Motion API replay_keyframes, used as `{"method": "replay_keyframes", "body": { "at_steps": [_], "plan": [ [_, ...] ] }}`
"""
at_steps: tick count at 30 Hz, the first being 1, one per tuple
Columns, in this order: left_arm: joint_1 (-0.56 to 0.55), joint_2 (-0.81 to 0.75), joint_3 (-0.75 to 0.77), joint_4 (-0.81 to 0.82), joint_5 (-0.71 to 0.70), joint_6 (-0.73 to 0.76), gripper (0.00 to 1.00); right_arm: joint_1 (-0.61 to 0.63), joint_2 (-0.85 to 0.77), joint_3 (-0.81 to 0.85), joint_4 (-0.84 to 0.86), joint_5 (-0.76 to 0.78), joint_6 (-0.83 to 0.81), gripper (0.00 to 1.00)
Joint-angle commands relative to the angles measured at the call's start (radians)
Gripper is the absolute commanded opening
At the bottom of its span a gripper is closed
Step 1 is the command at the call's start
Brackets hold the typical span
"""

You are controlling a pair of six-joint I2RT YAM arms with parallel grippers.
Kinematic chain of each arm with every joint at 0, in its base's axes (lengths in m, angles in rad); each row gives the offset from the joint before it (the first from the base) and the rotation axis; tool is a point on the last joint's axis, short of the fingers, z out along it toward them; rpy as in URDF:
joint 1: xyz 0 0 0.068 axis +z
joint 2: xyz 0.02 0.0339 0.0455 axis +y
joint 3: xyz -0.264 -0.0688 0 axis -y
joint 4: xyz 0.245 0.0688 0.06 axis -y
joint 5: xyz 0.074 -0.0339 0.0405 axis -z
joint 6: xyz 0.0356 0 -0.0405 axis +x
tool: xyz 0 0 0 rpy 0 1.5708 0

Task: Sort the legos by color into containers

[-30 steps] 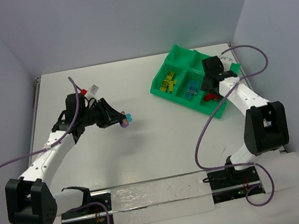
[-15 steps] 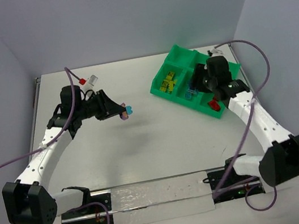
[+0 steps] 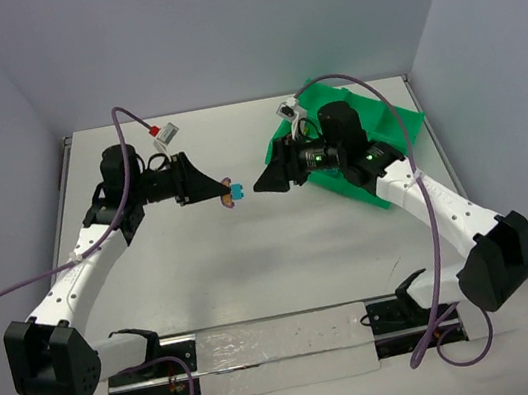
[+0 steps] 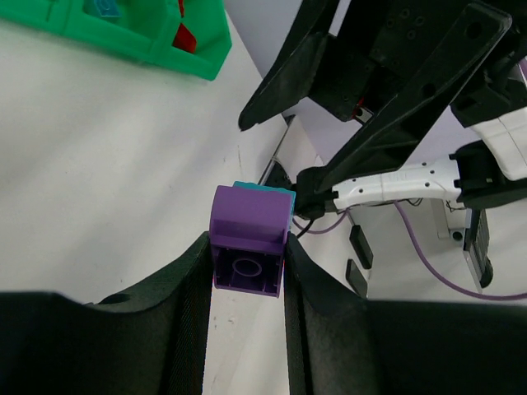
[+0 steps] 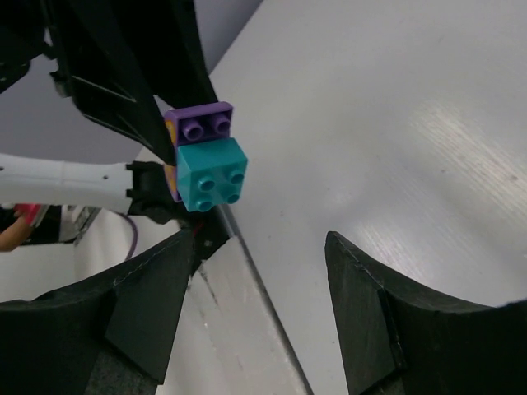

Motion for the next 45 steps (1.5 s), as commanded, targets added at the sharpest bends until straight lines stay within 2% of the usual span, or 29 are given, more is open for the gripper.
{"method": "replay_keyframes", "body": {
  "at_steps": [1, 13, 25, 27, 30, 33, 35, 40, 45],
  "plan": [
    [0.006, -0.004, 0.034, 0.094, 0.068, -0.020, 0.00, 0.039, 0.056, 0.076, 0.046, -0.128, -0.010, 0.73],
    [0.006, -0.014, 0.030, 0.088, 0.058, -0.021, 0.00, 0.075, 0.124, 0.119, 0.133, -0.176, 0.045, 0.76],
    [0.006, -0.018, 0.027, 0.095, 0.064, -0.029, 0.00, 0.084, 0.170, 0.112, 0.256, -0.230, 0.125, 0.69],
    [0.006, -0.021, 0.026, 0.095, 0.064, -0.030, 0.00, 0.084, 0.174, 0.112, 0.261, -0.232, 0.129, 0.62],
    [0.006, -0.025, 0.025, 0.094, 0.062, -0.029, 0.00, 0.083, 0.176, 0.104, 0.269, -0.230, 0.133, 0.39],
    [0.006, -0.029, 0.027, 0.079, 0.061, -0.018, 0.00, 0.083, 0.162, 0.089, 0.260, -0.208, 0.126, 0.10],
    [0.006, -0.032, 0.035, 0.052, 0.051, 0.004, 0.00, 0.076, 0.149, 0.073, 0.232, -0.178, 0.108, 0.00],
    [0.013, -0.049, 0.044, 0.012, 0.033, 0.037, 0.00, 0.019, 0.084, -0.016, 0.213, -0.138, 0.102, 0.00],
    [0.033, -0.032, 0.064, -0.035, 0.010, 0.068, 0.00, -0.119, -0.030, -0.122, 0.104, -0.031, 0.068, 0.00]
  ]
}}
